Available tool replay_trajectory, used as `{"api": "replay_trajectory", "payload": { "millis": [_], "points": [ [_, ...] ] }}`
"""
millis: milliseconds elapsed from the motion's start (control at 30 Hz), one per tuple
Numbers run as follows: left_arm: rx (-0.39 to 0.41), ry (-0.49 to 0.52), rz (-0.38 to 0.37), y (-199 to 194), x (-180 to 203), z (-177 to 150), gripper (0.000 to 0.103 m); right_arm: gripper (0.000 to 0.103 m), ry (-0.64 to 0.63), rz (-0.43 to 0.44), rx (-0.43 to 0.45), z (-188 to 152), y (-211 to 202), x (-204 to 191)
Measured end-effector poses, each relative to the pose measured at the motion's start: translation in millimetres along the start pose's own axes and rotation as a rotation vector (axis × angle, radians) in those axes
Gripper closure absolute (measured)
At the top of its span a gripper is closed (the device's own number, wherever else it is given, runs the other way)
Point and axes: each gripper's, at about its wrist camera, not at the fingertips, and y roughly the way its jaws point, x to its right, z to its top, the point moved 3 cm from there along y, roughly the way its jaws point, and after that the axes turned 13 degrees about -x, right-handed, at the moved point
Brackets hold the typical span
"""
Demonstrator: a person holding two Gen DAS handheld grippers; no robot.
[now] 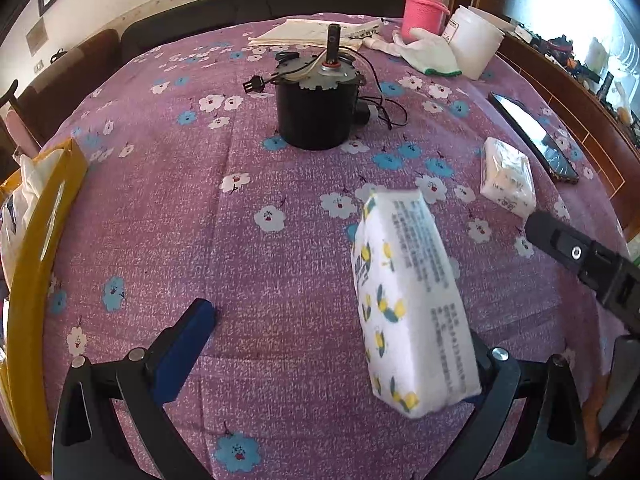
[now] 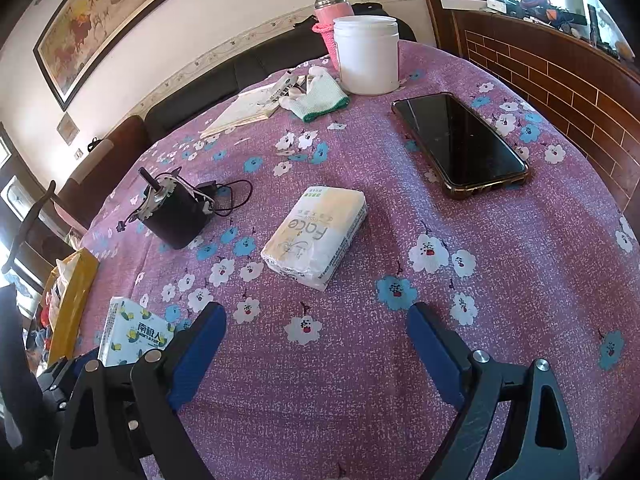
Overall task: Organize soft objects
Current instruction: 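Grasp lemon tissue pack with left gripper while right gripper grasps white Face tissue pack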
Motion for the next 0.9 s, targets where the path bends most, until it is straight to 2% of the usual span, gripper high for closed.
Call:
{"api": "replay_trajectory", "payload": {
  "millis": [133,200,300,533,600,667,733,800,833,900],
  "points": [
    [0.003,0.007,0.007,3,0,4,0.0,0.007,0.002,0.005,-0.004,0,1,0],
    [0.023,0.025,0.012,4,1,5,0.0,0.005,-0.011,-0.008,-0.034,3,4,-2],
    [0.033,0.021,0.013,4,0,5,0.0,0.005,-0.074,-0.115,-0.144,17,15,-15],
    [0.042,0.02,0.012,3,0,3,0.0,0.005,-0.067,-0.23,-0.21,54,43,-25],
    [0.045,0.017,0.011,2,0,2,0.0,0.01,-0.075,-0.267,-0.218,59,48,-27],
    [0.051,0.013,0.006,1,-1,2,0.001,0.036,-0.116,-0.313,-0.213,62,50,-34],
    [0.075,0.007,-0.011,-3,-3,0,0.02,0.045,-0.129,-0.307,-0.212,61,46,-38],
    [0.101,0.004,-0.038,-7,-5,-1,0.033,0.046,-0.126,-0.305,-0.214,57,43,-37],
    [0.107,0.003,-0.055,-8,-6,-1,0.038,0.046,-0.128,-0.302,-0.212,55,42,-37],
    [0.111,-0.001,-0.075,-9,-7,-1,0.039,0.046,-0.135,-0.295,-0.209,48,38,-35]
  ]
}}
